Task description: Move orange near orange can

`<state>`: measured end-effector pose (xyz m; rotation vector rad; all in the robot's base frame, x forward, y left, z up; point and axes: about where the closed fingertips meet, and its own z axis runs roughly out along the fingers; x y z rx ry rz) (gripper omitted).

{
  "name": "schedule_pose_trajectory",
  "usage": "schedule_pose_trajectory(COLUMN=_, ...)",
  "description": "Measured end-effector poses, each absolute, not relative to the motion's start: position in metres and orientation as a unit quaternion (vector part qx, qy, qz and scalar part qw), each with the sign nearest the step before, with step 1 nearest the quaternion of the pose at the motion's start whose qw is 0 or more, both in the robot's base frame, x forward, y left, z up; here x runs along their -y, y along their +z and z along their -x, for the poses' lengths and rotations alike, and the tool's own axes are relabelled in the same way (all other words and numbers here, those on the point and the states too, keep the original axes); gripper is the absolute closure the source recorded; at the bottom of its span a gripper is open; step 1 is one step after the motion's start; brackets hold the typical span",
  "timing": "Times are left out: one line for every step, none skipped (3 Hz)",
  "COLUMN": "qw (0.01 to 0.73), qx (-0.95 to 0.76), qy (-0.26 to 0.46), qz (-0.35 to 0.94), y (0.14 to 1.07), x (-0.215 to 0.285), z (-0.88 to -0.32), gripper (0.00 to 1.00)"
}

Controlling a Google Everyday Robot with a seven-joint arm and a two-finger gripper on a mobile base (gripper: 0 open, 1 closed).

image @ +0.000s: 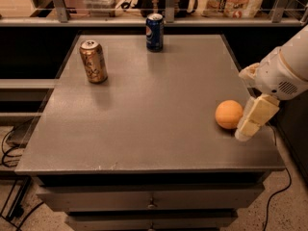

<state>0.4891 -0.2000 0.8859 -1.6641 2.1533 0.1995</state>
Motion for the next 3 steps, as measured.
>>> schedule_pose_trajectory(qw=0.196, qx=-0.775, qy=0.078, qz=0.596, y=0.867, x=0.195, z=-0.496, gripper=0.00)
schedule_pose_trajectory(qw=0.186, qx=-0.776, qy=0.081, qz=0.597, y=0.854, x=0.191, z=-0.499, gripper=0.17)
schedule_pose_trajectory(qw=0.186, qx=-0.783, qy=0.074, qz=0.589, y=0.854, x=0.191, z=-0.503, gripper=0.39)
